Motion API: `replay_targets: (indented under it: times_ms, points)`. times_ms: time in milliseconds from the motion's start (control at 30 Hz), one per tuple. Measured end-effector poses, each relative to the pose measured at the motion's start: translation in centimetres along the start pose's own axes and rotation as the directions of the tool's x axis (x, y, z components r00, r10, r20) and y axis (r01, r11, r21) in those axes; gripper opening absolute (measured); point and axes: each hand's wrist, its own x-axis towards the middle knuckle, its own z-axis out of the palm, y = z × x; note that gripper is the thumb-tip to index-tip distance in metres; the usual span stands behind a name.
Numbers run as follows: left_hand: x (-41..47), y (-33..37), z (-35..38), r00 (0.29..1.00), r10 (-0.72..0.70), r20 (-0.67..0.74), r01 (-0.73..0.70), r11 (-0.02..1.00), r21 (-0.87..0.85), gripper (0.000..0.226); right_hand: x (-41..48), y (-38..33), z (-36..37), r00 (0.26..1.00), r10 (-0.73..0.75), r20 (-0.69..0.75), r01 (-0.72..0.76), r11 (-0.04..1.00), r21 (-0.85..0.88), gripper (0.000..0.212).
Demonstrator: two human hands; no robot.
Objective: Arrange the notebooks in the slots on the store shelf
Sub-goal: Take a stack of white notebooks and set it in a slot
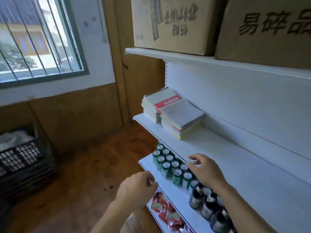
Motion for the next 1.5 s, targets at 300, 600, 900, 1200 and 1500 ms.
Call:
replay_targets:
  times_ms: [300,600,900,1200,1500]
  points:
    - [19.0,-5.4,-6.5,0.996,0.079,0.029,-0.080,0.997,0.012,0.020,16.9,-6.8,3.3,0.979,0.040,-0.202,-0.018,0.993,0.113,0.018]
    - [40.0,-3.9,-11.9,0.781,0.621,-0.066,-0.609,0.780,0.146,0.043,26.6,-7.7,6.2,0.983,0.055,-0.173,-0.121,0.911,-0.393,0.078]
    - [50.5,-6.9,-12.0,0.354,0.921,0.161,-0.921,0.313,0.231,0.058,25.8,-10.9,9.3,0.915,0.164,-0.368,-0.282,0.913,-0.294,0.053]
    - [51.8,-7.3,-14.6,0.413,0.909,0.050,-0.910,0.414,-0.005,0.039,26.9,-14.4,9.2,0.577,0.311,-0.755,-0.359,0.927,0.108,0.036]
    - [49.0,-6.0,-15.0,0.339,0.887,-0.314,-0.928,0.259,-0.268,0.027,30.9,-23.2,7.5,0.697,0.140,-0.703,-0.161,0.986,0.036,0.041]
